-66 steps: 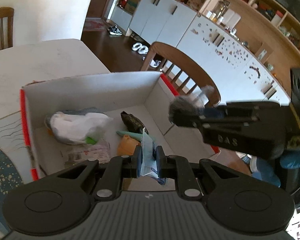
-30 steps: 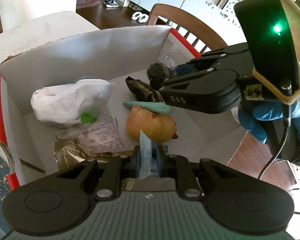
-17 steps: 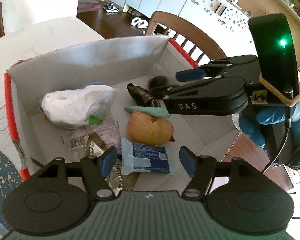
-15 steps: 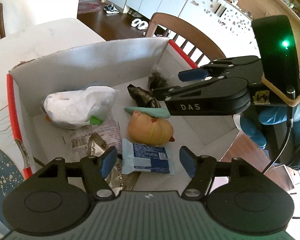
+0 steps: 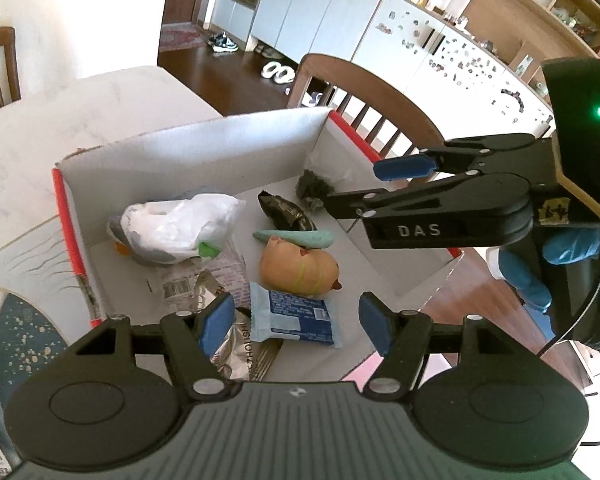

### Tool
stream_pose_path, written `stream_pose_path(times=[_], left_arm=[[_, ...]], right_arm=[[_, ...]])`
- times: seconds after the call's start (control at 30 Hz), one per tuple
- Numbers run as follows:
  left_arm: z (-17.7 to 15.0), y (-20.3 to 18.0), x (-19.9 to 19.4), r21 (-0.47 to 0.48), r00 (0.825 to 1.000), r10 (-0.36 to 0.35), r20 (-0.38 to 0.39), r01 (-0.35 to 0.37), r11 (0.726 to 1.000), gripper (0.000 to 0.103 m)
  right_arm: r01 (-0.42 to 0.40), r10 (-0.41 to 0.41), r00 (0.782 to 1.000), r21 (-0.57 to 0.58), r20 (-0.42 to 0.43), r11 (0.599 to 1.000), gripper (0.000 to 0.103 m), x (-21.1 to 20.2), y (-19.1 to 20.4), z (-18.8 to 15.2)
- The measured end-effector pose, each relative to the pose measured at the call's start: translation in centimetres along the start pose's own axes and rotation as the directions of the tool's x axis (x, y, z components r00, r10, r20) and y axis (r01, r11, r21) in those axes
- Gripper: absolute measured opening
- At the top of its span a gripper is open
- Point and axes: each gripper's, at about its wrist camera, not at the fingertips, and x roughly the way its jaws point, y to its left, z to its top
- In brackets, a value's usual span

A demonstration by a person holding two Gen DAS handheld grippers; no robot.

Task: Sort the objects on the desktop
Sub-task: 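Withdraw both open grippers from the box back toward the table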

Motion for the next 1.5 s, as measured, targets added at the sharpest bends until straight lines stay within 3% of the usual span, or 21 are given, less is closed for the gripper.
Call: stream_pose_path(times=[0.7, 0.83, 1.13, 1.27, 1.33, 1.4, 1.5], left_arm=[[-3.5, 0.4, -6.7, 0.076, 0.994, -0.001, 0.107, -0.007, 0.997, 0.068], [-4.8, 0.8, -8.2, 0.092, 0.993, 0.003, 0.122, -0.014, 0.996, 0.068], [-8.0, 2.1, -12.2, 0.122, 0.986, 0.022, 0.165, -0.043, 0.992, 0.083], [-9.5, 3.4, -13.9, 0.117, 0.984, 0.031, 0.173, -0.051, 0.992, 0.085], [-10.2, 4.0, -14.7, 0.118, 0.983, 0.041, 0.179, -0.062, 0.991, 0.09], [-10.9, 4.7, -15.6, 0.119, 0.98, 0.059, 0.189, -0.082, 0.989, 0.1], [-12.0, 6.0, -17.0, 0.117, 0.976, 0.077, 0.201, -0.102, 0.988, 0.101]], right_arm=[[-0.002, 0.0, 0.999, 0.037, 0.054, 0.999, 0.065, -6.0, 5.2, -1.7], [-0.007, 0.004, 0.998, 0.05, 0.068, 0.999, 0.071, -7.0, 6.6, -2.2], [-0.024, 0.018, 0.995, 0.068, 0.098, 0.997, 0.075, -9.1, 10.8, -3.4], [-0.038, 0.029, 0.993, 0.074, 0.116, 0.997, 0.083, -9.7, 12.7, -3.8], [-0.048, 0.039, 0.991, 0.073, 0.128, 0.996, 0.086, -10.0, 13.8, -4.0], [-0.05, 0.04, 0.989, 0.067, 0.141, 0.997, 0.095, -10.3, 14.9, -4.1], [-0.057, 0.047, 0.987, 0.065, 0.155, 0.996, 0.097, -10.6, 16.7, -4.2]])
